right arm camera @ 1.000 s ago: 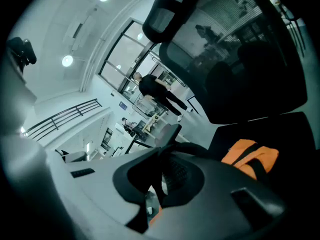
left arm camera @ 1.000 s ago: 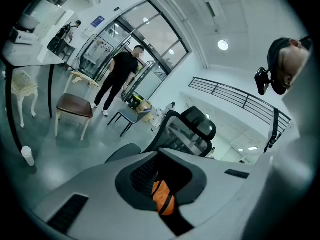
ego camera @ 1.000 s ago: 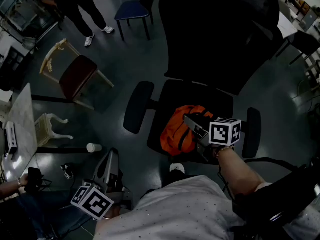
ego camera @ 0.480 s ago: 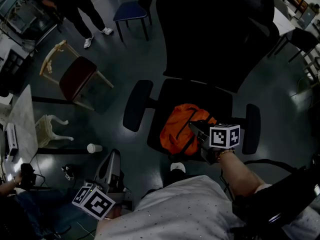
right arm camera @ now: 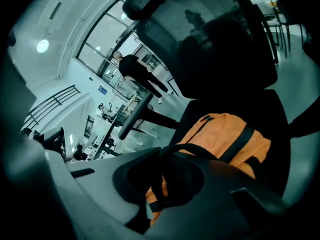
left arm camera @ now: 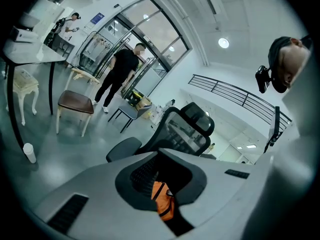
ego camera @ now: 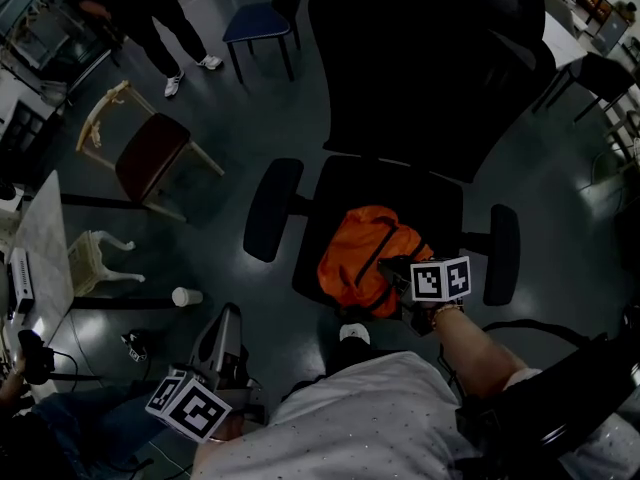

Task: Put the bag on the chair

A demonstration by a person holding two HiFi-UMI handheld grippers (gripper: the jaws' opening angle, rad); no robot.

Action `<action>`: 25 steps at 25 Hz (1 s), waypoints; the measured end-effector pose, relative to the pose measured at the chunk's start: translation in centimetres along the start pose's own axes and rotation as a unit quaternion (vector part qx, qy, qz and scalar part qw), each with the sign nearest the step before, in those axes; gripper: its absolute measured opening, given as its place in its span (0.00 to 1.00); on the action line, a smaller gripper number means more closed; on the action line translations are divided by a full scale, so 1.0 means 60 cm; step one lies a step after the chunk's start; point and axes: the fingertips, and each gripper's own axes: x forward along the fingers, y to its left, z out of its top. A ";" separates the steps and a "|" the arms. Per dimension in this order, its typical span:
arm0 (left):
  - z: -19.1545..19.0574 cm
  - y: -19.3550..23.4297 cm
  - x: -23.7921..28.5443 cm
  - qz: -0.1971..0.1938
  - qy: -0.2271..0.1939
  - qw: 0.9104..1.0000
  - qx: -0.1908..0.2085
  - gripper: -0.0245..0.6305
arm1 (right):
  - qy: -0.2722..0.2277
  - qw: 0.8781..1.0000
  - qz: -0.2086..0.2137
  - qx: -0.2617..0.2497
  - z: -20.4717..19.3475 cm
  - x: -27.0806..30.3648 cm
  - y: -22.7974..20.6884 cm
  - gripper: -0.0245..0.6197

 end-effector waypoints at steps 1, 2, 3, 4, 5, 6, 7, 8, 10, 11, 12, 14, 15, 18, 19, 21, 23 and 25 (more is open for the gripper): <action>-0.002 0.001 0.000 0.000 0.001 1.000 -0.001 0.03 | 0.004 1.000 -0.005 0.004 -0.006 0.002 -0.007 0.04; -0.004 0.002 0.001 0.000 0.003 1.000 -0.001 0.03 | 0.008 1.000 -0.011 0.007 -0.013 0.003 -0.014 0.04; -0.006 0.003 0.000 0.000 0.004 1.000 -0.002 0.03 | 0.012 1.000 -0.017 0.012 -0.020 0.004 -0.020 0.04; -0.008 0.004 0.000 0.001 0.006 1.000 -0.003 0.03 | 0.016 0.999 -0.024 0.016 -0.027 0.004 -0.028 0.04; -0.009 0.005 -0.001 0.002 0.007 1.000 -0.003 0.03 | 0.020 0.999 -0.032 0.020 -0.033 0.003 -0.036 0.04; -0.010 0.007 -0.001 0.004 0.009 1.000 -0.004 0.03 | 0.022 0.999 -0.041 0.022 -0.039 0.002 -0.044 0.04; -0.012 0.010 -0.002 0.006 0.010 1.000 -0.005 0.03 | 0.023 0.998 -0.050 0.024 -0.045 0.001 -0.053 0.04; -0.013 0.012 -0.002 0.008 0.012 1.000 -0.005 0.03 | 0.024 0.998 -0.058 0.025 -0.049 -0.001 -0.062 0.04; -0.015 0.016 -0.003 0.013 0.013 1.000 -0.005 0.03 | 0.025 0.997 -0.074 0.029 -0.058 -0.003 -0.080 0.04; -0.016 0.018 -0.003 0.014 0.013 1.000 -0.004 0.03 | 0.027 0.996 -0.082 0.033 -0.063 -0.005 -0.089 0.04; -0.017 0.019 -0.002 0.016 0.015 1.000 -0.004 0.03 | 0.029 0.995 -0.091 0.037 -0.068 -0.007 -0.099 0.04; -0.020 0.021 0.000 0.017 0.018 1.000 -0.005 0.03 | 0.031 0.992 -0.108 0.053 -0.080 -0.011 -0.118 0.04; -0.022 0.023 0.002 0.018 0.020 1.000 -0.005 0.03 | 0.028 0.991 -0.113 0.065 -0.085 -0.012 -0.125 0.04; -0.024 0.033 0.008 0.022 0.022 1.000 -0.004 0.03 | 0.016 0.987 -0.121 0.103 -0.094 -0.010 -0.143 0.04; -0.024 0.036 0.009 0.024 0.020 1.000 -0.005 0.03 | 0.018 0.986 -0.126 0.109 -0.099 -0.009 -0.149 0.04; -0.026 0.042 0.015 0.028 0.018 0.999 -0.008 0.03 | 0.028 0.983 -0.140 0.118 -0.110 -0.008 -0.162 0.04; -0.028 0.044 0.023 0.029 0.021 0.999 -0.010 0.03 | 0.043 0.979 -0.153 0.129 -0.122 -0.008 -0.175 0.04; -0.030 0.042 0.030 0.025 0.028 0.999 -0.009 0.03 | 0.060 0.976 -0.159 0.139 -0.135 -0.009 -0.181 0.04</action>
